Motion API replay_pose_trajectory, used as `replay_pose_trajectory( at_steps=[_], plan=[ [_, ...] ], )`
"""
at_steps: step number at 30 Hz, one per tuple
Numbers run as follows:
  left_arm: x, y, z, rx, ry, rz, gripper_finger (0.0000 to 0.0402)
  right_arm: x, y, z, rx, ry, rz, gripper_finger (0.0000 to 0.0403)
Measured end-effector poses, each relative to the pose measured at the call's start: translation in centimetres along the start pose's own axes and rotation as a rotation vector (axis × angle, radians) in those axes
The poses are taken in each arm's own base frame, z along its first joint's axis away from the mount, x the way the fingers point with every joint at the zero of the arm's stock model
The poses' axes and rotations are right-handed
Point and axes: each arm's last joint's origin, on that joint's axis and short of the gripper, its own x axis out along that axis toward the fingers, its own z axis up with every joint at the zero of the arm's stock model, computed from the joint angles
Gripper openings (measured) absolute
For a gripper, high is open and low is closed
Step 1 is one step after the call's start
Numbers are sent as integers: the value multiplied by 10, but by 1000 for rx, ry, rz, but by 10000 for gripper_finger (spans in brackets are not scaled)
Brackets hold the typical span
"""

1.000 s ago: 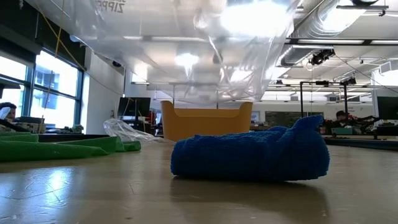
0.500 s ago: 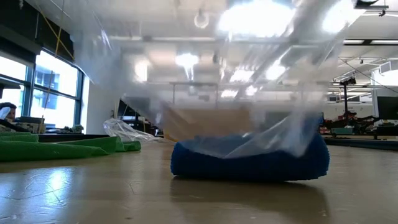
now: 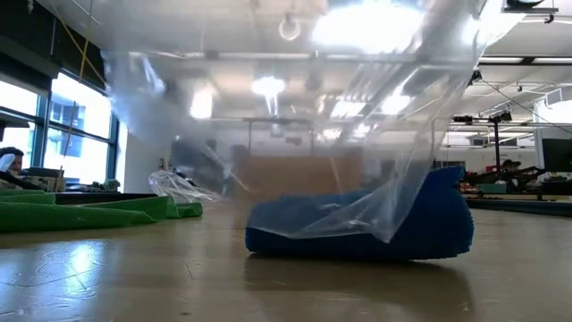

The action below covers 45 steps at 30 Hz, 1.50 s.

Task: Roll bandage
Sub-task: Open the right transparent zip bag

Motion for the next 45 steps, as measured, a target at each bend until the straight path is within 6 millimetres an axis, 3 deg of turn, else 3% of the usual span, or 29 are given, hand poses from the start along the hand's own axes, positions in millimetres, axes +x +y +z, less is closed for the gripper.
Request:
replay_pose_trajectory(
  at_steps=[17,28,39,45],
  plan=[
    [1,1,-1,-11,5,4,0,-2,-5,-6,17,70,-21,108],
    [1,1,0,-12,1,-4,0,10,-3,-18,20,138,-14,108],
    [5,4,0,-20,4,-3,0,16,2,-7,-9,20,55,108],
    [5,4,0,-25,4,-5,0,18,-5,-6,14,11,-7,108]
  ],
)
